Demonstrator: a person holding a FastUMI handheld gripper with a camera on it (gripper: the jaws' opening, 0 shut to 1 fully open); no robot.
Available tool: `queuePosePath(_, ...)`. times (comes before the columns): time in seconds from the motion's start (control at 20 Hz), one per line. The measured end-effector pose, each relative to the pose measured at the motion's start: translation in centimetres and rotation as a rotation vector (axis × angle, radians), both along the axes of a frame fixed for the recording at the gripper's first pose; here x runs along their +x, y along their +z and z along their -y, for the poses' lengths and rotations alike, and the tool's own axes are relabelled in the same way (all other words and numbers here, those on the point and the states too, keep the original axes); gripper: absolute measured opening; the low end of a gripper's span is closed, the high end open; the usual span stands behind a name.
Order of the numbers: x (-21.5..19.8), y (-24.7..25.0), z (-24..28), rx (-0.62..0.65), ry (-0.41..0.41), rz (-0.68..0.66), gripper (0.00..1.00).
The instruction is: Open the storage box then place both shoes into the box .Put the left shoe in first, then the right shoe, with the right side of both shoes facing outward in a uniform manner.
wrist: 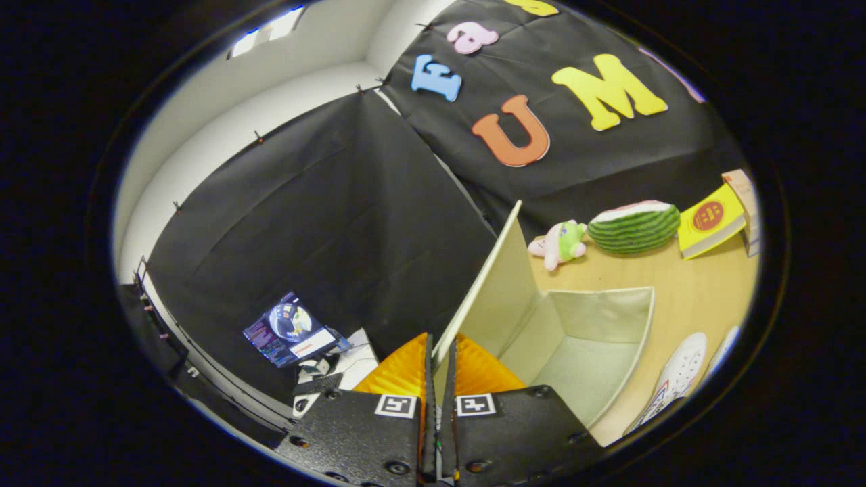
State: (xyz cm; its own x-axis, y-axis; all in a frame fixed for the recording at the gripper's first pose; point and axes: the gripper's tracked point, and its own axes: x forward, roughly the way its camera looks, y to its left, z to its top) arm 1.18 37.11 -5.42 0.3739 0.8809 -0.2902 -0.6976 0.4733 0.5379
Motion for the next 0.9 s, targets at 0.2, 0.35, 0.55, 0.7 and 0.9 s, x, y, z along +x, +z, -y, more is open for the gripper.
queuePosePath(0.2,-0.6,-0.3,-4.2,-0.072,0.049,0.093,0.19)
queuePosePath(0.35,0.5,-0.7,-4.5,-0.118,0.01,0.169,0.46)
queuePosePath(0.55,1.6,-0.5,-3.6,-0.113,-0.054,0.209,1.0)
queuePosePath(0.7,2.3,0.2,-1.5,-0.112,-0.115,0.242,1.0)
queuePosePath(0.9,3.6,0.9,2.2,-0.132,-0.211,0.302,1.0)
